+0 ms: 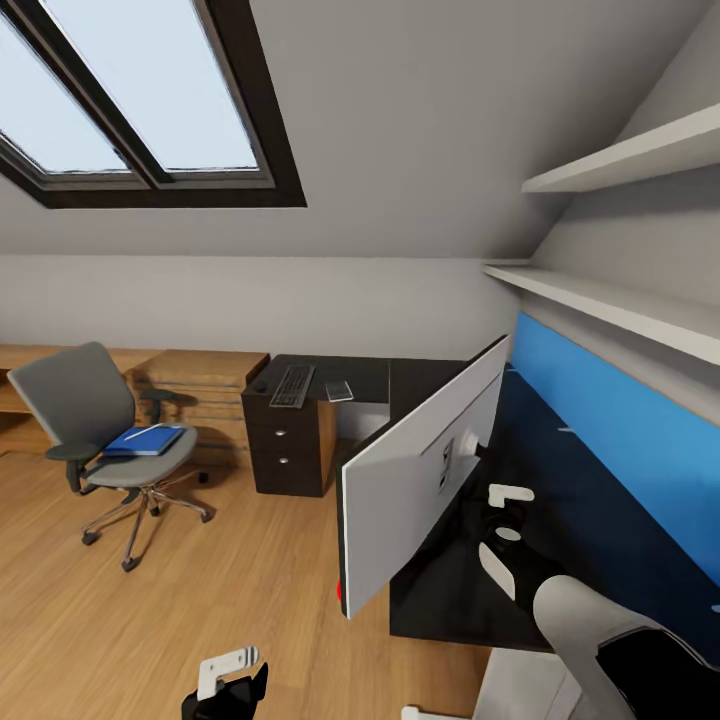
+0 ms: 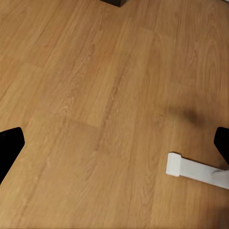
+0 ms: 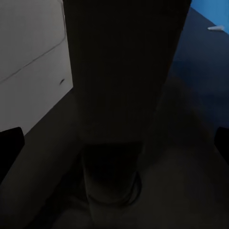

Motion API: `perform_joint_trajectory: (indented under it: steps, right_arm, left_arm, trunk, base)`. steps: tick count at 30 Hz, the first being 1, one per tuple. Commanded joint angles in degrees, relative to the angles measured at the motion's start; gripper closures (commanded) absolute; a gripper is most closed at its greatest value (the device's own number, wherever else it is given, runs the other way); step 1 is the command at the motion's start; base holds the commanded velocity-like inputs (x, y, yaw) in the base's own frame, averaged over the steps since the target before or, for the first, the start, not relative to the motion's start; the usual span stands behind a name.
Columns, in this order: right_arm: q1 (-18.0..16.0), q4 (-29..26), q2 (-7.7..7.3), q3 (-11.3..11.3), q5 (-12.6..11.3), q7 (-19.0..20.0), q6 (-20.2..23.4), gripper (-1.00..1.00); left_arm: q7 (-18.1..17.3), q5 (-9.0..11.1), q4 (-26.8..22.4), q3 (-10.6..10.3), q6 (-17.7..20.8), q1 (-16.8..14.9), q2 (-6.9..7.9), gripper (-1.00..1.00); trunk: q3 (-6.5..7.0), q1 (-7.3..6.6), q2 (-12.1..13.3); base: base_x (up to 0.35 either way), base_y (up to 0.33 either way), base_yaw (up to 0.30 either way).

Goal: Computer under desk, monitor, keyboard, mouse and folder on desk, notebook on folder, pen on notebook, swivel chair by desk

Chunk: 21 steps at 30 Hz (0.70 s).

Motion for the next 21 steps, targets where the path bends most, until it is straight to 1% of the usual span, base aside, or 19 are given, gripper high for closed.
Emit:
perform_joint_trajectory:
  steps: [1,5,11,21]
  right_arm:
    - [-0.1,0.0,-0.04,0.5,-0.6,-0.2,-0.2,-1.0]
    - [-0.1,0.0,-0.06,0.5,-0.6,-0.2,-0.2,-1.0]
    - [-0.1,-0.1,-0.09,0.5,-0.6,-0.2,-0.2,-1.0]
    - [-0.1,-0.1,-0.14,0.5,-0.6,-0.2,-0.1,-1.0]
  left_arm:
    - [0.5,0.5,-0.1,-0.2,0.2,0.0,0.09,-1.0]
    - [0.5,0.5,-0.1,-0.3,0.1,0.0,0.09,-1.0]
    - [0.5,0.4,0.0,-0.3,0.1,0.0,0.04,-1.0]
    - [0.4,0.5,0.0,-0.2,0.2,0.0,0.04,-1.0]
  trunk:
    - [-0.08,0.01,-0.1]
    - [-0.08,0.01,-0.1]
    - [-0.08,0.01,-0.1]
    - [-0.08,0.01,-0.1]
  base:
    - [0.013,0.0,0.0]
    - [0.044,0.0,0.0]
    - [0.16,0.0,0.0]
    - [0.023,0.0,0.0]
